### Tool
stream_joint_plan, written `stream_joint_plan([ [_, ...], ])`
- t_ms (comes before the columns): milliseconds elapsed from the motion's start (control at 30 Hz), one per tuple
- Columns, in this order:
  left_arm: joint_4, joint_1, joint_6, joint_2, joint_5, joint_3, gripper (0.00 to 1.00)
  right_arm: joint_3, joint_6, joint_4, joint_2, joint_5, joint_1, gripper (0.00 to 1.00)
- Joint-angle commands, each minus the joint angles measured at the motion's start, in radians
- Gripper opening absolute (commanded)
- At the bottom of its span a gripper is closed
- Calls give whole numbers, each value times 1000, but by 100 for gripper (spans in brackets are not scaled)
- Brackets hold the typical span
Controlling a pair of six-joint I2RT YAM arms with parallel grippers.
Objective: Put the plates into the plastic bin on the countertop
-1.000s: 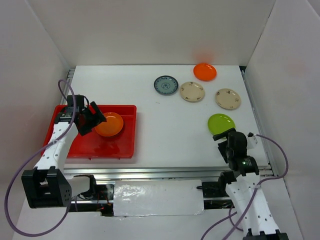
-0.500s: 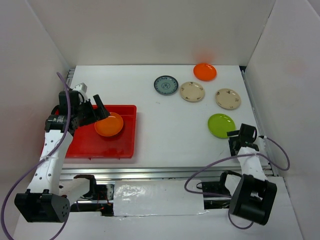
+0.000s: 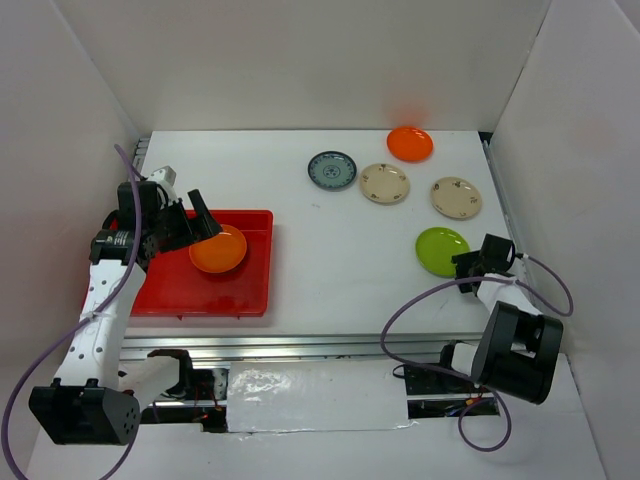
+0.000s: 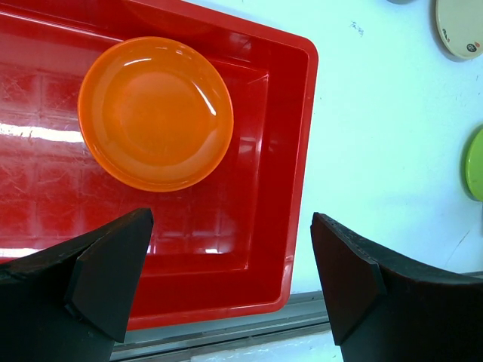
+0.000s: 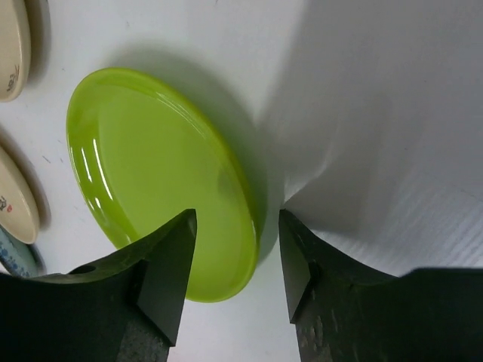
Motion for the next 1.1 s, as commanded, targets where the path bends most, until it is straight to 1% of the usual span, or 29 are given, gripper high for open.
stream_joint_plan([
  [0,14,-4,21,-17,24,3,99,54,-42,-23,58,-13,-9,54],
  [33,11,-2,21,-20,22,4,99,61,-53,-29,66,-40,-9,52],
  [67,9,-4,21,-20,22,4,99,65,-57,-29,78,-48,-8,45],
  [100,9,-2,21,-22,19,7,99,68,-62,-31,79,-50,-8,41],
  [133,6,-2,21,-25,13,9,99,67,-68,-28,78,-51,-8,34],
  [233,2,-4,24,-25,10,14,99,44,-80,-11,57,-80,-13,19],
  [267,0,-2,25,-26,15,14,99,36,-88,-6,32,-98,-11,6],
  [300,3,-2,25,-29,25,9,99,24,-90,-8,11,-99,-8,1],
  [333,11,-2,24,-34,37,4,99,18,-96,-11,-15,-99,15,0],
  [367,29,-2,19,-41,82,1,99,12,-100,-26,-79,-85,35,0],
  [433,64,-5,10,-48,142,-17,99,18,-106,-57,-156,-62,85,0],
  [467,107,-2,4,-52,190,-22,99,22,-111,-87,-230,-54,159,0],
  [500,152,-5,1,-49,335,-46,99,45,-113,-109,-262,-33,208,0],
  [533,205,-7,-33,-46,426,-66,99,61,-113,-138,-313,-24,324,0],
  [567,317,-10,-60,-29,590,-84,99,90,-113,-150,-328,-22,375,0],
  [600,382,-9,-91,-16,657,-118,99,104,-110,-153,-341,-28,441,0],
  [633,448,-42,-169,-3,710,-140,99,111,-113,-140,-345,-54,495,0],
  [667,559,-56,-212,27,744,-166,99,128,-119,-100,-342,-88,583,0],
  [733,610,-102,-261,54,763,-167,99,154,-129,-54,-321,-180,668,0],
  [767,629,-120,-266,79,762,-161,99,180,-136,9,-284,-213,746,0],
  [800,625,-151,-261,93,743,-152,99,194,-146,43,-258,-288,780,0],
  [867,591,-180,-237,126,705,-116,99,222,-136,156,-179,-356,820,0],
  [900,538,-199,-217,150,652,-102,99,228,-119,191,-139,-394,854,0],
  [967,502,-212,-200,168,608,-77,99,263,-116,234,-112,-387,891,0],
  [1000,484,-219,-180,176,570,-72,99,275,-120,238,-103,-376,920,0],
  [1067,428,-225,-159,196,520,-59,99,297,-119,248,-89,-352,940,0],
])
